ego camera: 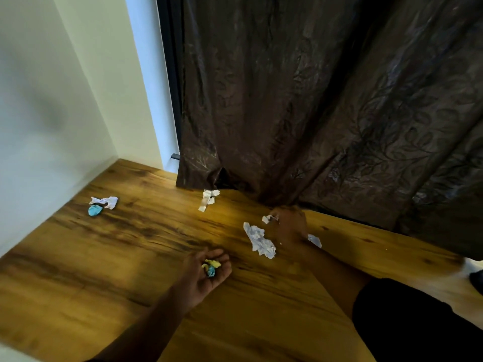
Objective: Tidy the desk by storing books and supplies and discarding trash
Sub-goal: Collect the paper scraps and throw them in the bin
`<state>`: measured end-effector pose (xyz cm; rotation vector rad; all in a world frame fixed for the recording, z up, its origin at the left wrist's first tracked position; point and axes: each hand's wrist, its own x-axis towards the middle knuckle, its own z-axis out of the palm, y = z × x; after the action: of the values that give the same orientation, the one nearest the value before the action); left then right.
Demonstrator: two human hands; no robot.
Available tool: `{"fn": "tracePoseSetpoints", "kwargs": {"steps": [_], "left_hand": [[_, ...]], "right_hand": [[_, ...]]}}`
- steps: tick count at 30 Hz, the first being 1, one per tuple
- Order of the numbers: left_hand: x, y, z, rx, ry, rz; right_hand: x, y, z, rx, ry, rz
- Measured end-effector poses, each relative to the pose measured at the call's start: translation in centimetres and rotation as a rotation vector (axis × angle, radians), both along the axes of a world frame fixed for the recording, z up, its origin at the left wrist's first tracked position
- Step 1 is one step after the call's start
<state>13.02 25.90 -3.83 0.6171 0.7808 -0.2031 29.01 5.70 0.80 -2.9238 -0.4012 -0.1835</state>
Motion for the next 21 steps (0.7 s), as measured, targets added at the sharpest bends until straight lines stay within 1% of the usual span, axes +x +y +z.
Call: {"fn": "tracePoseSetpoints", "kwargs": {"steps": [1, 2, 4, 6, 8, 10, 12, 13, 15, 16, 18, 19, 20, 21], "left_hand": [[0.2, -0.1, 0.1, -0.013, -0.002, 0.009], [0.4, -0.3, 0.6, -0.032, -0.003, 0.021], [0.9, -0.9, 1.4, -0.078, -0.002, 0.05], [1.4, -1.4, 1.9, -0.122, -0.01, 0.077], [1.7, -1.6, 2.5, -0.173, -0.029, 0.074], [1.7, -1.9, 2.6, -0.212, -0.046, 0.065], [1.7, -1.9, 2.6, -0.177, -0.046, 0.047], [1.8, -1.8, 2.3, -0.121, -0.047, 0.047], [1.8, -1.9, 2.0, -0.08, -0.029, 0.031], [1.8, -2.0, 2.0, -0.106, 0.008, 0.039], [2.1, -2.1, 1.4, -0.146, -0.004, 0.08], [2.0, -2.1, 1.6, -0.173, -0.019, 0.076], [2.1, -2.1, 1.6, -0.184, -0.035, 0.066], [1.9, -2.1, 1.7, -0.18, -0.04, 0.081]], "right_hand": [[-0.1, 0.5, 0.3, 0.117, -0.024, -0.015], [-0.4, 0.7, 0.5, 0.206, -0.01, 0.032], [-1.8, 1.4, 0.7, 0.305, 0.043, 0.178], [-3.5, 2.2, 0.8, 0.425, 0.078, 0.279], [-5.4, 3.2, 0.9, 0.426, 0.11, 0.38], [-7.4, 4.2, 0.6, 0.326, 0.115, 0.523], [-9.3, 5.0, 0.3, 0.301, 0.163, 0.643], [-9.8, 5.1, 0.2, 0.283, 0.152, 0.651], [-10.4, 4.8, 0.2, 0.251, -0.024, 0.63], [-10.4, 4.6, 0.3, 0.256, -0.033, 0.644], [-9.6, 3.8, 0.8, 0.205, -0.04, 0.632], [-8.8, 3.2, 0.6, 0.18, -0.049, 0.561], [-8.0, 2.7, 0.7, 0.198, -0.012, 0.449], [-7.0, 2.1, 0.2, 0.161, 0.022, 0.35]]}}
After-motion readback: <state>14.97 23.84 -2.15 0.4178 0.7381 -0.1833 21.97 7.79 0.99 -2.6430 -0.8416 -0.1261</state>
